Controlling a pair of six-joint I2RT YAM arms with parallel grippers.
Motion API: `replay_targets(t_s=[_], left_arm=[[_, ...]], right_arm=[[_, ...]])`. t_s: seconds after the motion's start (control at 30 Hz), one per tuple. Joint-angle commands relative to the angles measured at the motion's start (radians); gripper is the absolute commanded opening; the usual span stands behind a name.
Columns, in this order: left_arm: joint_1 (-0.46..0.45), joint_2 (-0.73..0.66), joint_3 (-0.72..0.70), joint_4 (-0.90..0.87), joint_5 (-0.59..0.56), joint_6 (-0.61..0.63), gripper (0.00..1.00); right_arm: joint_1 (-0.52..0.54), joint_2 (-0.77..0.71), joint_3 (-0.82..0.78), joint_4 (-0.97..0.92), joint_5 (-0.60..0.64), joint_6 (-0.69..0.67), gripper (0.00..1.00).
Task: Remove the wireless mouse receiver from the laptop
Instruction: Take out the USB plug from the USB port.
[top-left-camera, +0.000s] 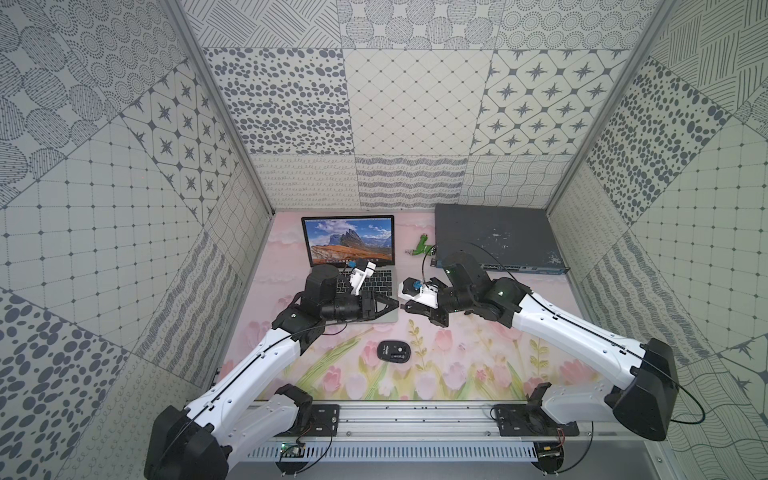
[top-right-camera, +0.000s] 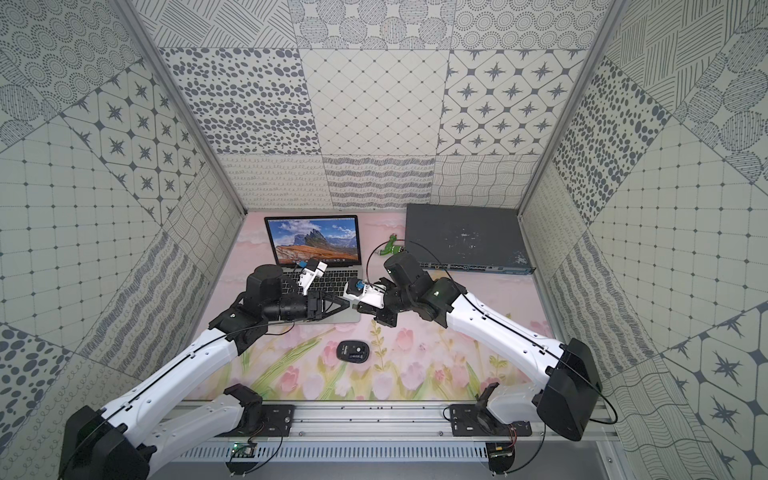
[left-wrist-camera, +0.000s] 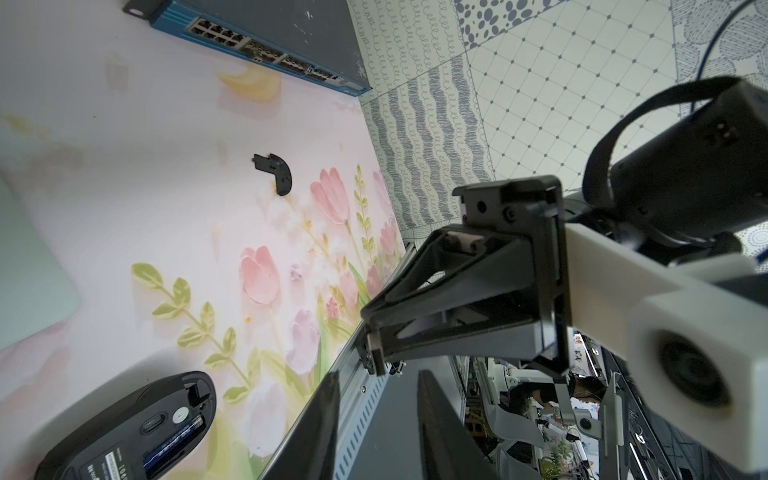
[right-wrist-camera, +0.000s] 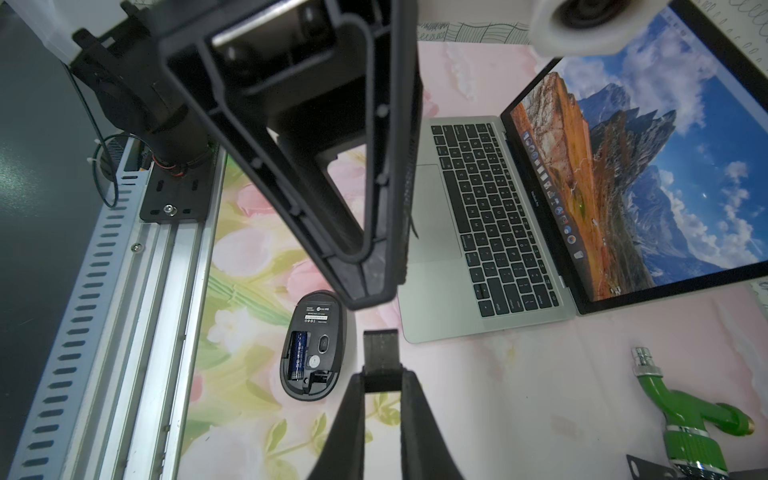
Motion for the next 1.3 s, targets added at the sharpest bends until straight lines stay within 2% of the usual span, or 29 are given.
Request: replay_targets(t_s=[0.0,0.3,0.53,0.9,1.2,1.27], left_arm=[[-0.016,0.018,0.000,0.101,0.040,-0.065,0.32],[-0.023,0.048,-0.020,0.068,0.019,-0.047,0.28],[-0.023,0.049,-0.017,-0.013,-0.032,0.002,0.33],[-0.041,0.064,0.017,-0.082,-0.063,0.046,0.32],[-0.060,0.101,0.053,-0.101,-0.069,0.062,0.16],[-0.065,0.113,0.055,-0.097,-0.063,0.062,0.15]], right_arm=[[0.011,0.028,0.017,0.023,0.019,0.013,0.00],[0.015,0.052,0.022,0.025,0.021,0.006,0.00],[0.016,0.042,0.010,0.023,0.030,-0.003,0.00],[0.015,0.036,0.020,0.023,0.031,-0.005,0.00],[0.017,0.030,0.022,0.022,0.031,-0.005,0.00],[0.017,0.031,0.022,0.023,0.028,-0.004,0.00]])
